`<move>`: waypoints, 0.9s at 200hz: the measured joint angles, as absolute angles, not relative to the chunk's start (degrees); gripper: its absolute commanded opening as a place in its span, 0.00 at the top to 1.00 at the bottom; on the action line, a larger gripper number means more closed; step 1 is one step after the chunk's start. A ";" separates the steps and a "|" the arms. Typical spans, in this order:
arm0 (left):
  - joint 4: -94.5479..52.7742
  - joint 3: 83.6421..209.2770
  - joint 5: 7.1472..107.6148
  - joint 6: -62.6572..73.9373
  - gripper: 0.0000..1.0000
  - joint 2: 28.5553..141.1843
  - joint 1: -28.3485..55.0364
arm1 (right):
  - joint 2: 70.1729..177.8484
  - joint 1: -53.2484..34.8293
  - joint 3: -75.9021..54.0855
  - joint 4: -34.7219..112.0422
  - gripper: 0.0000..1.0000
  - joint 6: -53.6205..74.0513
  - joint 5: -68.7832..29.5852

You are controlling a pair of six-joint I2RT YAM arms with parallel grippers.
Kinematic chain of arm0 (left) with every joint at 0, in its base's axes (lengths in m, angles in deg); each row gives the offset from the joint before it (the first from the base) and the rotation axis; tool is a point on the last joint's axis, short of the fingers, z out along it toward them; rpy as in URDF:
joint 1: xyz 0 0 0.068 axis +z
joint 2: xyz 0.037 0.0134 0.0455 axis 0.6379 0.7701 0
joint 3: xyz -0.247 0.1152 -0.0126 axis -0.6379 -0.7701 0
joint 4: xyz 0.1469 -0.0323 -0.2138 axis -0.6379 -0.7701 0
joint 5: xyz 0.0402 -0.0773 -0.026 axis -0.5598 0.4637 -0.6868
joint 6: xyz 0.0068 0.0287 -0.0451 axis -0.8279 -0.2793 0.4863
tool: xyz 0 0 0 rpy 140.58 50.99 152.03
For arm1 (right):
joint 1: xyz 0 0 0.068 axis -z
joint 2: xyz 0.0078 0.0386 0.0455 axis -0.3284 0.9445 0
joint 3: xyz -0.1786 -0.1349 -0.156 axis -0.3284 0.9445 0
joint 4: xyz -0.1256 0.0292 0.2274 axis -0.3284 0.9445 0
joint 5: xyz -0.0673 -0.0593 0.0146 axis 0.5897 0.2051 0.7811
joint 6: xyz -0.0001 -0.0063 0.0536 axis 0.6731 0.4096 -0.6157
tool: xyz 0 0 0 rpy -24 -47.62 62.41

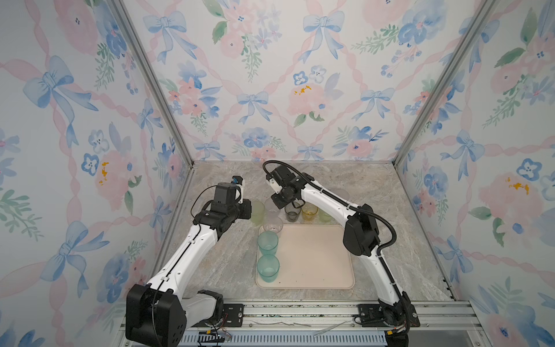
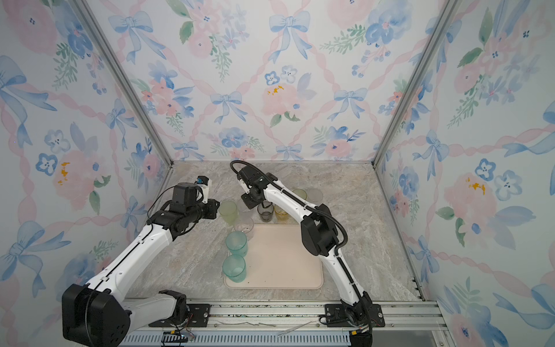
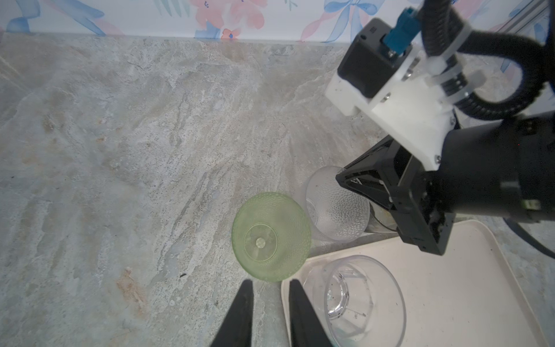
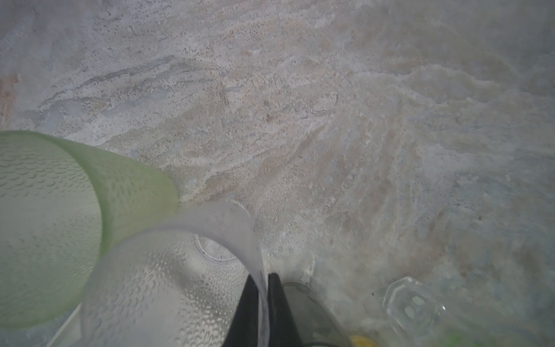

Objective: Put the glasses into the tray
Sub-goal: 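Grasp the frosted clear cup by its rim with the right gripper, then carry the frosted cup with the right gripper toward the tray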

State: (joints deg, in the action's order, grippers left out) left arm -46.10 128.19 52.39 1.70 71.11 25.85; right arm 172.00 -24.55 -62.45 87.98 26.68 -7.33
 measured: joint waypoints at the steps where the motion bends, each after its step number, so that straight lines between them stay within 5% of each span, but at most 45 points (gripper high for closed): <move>1: -46.12 128.19 52.41 1.70 0.76 71.11 25.87 | 172.02 -24.55 -62.45 87.98 0.93 26.72 -7.31; 180: -45.99 127.95 52.52 1.68 0.76 71.13 25.87 | 158.93 -25.14 -49.25 79.43 0.97 27.79 1.50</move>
State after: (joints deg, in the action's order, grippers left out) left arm -45.99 127.95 52.52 1.68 71.13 25.87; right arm 158.93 -25.14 -49.25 79.43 27.79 1.50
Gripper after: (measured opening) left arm 0.243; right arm 0.062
